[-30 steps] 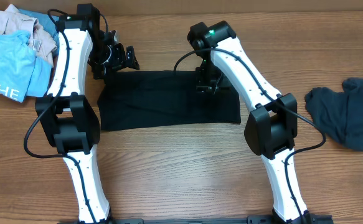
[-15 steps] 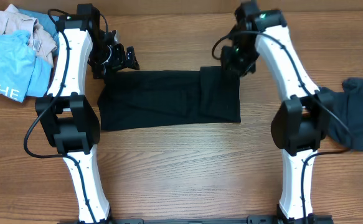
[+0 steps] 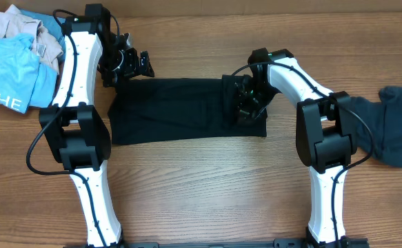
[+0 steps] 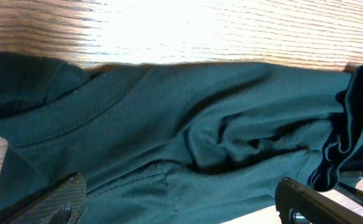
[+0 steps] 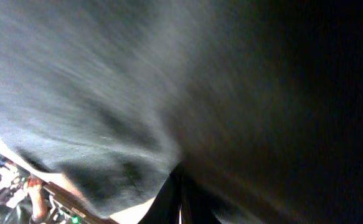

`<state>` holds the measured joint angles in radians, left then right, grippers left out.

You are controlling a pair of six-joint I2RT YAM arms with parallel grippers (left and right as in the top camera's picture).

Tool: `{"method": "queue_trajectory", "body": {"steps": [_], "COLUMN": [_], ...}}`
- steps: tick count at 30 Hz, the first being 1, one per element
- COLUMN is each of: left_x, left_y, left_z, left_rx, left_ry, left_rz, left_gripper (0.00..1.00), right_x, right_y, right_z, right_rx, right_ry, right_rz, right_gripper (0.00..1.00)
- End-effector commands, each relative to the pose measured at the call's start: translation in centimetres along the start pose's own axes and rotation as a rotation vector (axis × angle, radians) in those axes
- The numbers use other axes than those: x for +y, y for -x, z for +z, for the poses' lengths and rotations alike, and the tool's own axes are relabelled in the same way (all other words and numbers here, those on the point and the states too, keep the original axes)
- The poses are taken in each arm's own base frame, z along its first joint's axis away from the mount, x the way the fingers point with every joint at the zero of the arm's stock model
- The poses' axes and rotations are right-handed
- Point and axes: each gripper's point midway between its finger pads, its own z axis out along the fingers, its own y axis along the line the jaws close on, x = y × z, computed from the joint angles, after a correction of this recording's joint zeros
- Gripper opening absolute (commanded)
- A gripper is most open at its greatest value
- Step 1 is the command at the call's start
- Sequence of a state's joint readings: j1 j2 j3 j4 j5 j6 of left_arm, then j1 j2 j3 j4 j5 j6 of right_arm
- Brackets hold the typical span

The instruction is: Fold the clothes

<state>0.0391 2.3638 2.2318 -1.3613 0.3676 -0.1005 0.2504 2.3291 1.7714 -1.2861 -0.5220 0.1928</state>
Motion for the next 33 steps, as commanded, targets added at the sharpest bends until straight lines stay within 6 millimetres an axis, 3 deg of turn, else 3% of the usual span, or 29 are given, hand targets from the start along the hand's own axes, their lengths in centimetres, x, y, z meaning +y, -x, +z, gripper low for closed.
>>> {"method": "queue_trajectory", "body": {"steps": [1, 3, 4, 5, 6, 8, 9, 12, 15, 23, 28, 29, 32, 33], "left_x": [-0.8, -0.8, -0.8, -0.8, -0.8, -0.8, -0.8, -0.8, -0.8, -0.8, -0.8, -0.8, -0.8, -0.8], "left_y": [0.5, 0.5, 0.5, 0.5, 0.5, 0.5, 0.5, 0.6, 0.6, 0.6, 0.6, 0.6, 0.4, 0.4], "left_z": [-0.5, -0.6, -0.6, -0.6, -0.6, -0.6, -0.6, -0.6, -0.6, -0.5, -0.5, -0.5, -0.5, -0.5], "left_rx": [-0.024, -0.023, -0.023, -0.024, -0.023, -0.022, -0.024, -0.027, -0.026, -0.029, -0.027, -0.026, -0.022, -0.02], "left_ry": [-0.017, -0.016, -0.017, -0.016, -0.017, -0.017, -0.017, -0.017, -0.017, -0.018, -0.018, -0.018, -0.017, -0.017], "left_rz": [0.036, 0.035, 0.035, 0.035, 0.035, 0.034, 0.035, 0.036, 0.036, 0.037, 0.037, 0.036, 0.035, 0.034], "left_gripper": [1.0, 1.0, 1.0, 1.0, 1.0, 1.0, 1.0, 1.0, 1.0, 1.0, 1.0, 1.0, 1.0, 1.0], "right_x": [-2.9, -3.7, -3.2, -3.1, -3.2, -5.8, -6.9, -7.2, -7.7, -7.2, -4.7, -3.9, -3.3, -3.3], "right_y": [0.3, 0.8, 1.1, 1.4, 1.5, 1.6, 1.7, 2.7, 3.0, 2.3, 1.7, 1.7, 2.2, 2.4], "right_z": [-2.8, -7.1, -9.9, -11.7, -13.8, -16.0, -15.6, -14.0, -11.4, -6.3, -3.6, -3.1, -2.9, -3.0], "right_rx": [-0.097, -0.227, -0.307, -0.355, -0.392, -0.404, -0.355, -0.336, -0.323, -0.289, -0.256, -0.249, -0.258, -0.261], "right_ry": [-0.237, -0.368, -0.377, -0.373, -0.36, -0.347, -0.255, 0.0, 0.126, 0.291, 0.324, 0.319, 0.318, 0.32], "right_rz": [0.126, 0.174, 0.159, 0.15, 0.118, 0.167, 0.097, -0.011, -0.054, -0.073, -0.121, -0.137, -0.085, -0.074], "right_gripper": [0.04, 0.04, 0.14, 0.42, 0.89, 0.98, 1.0, 1.0, 1.0, 1.0, 0.97, 0.86, 0.35, 0.23]}}
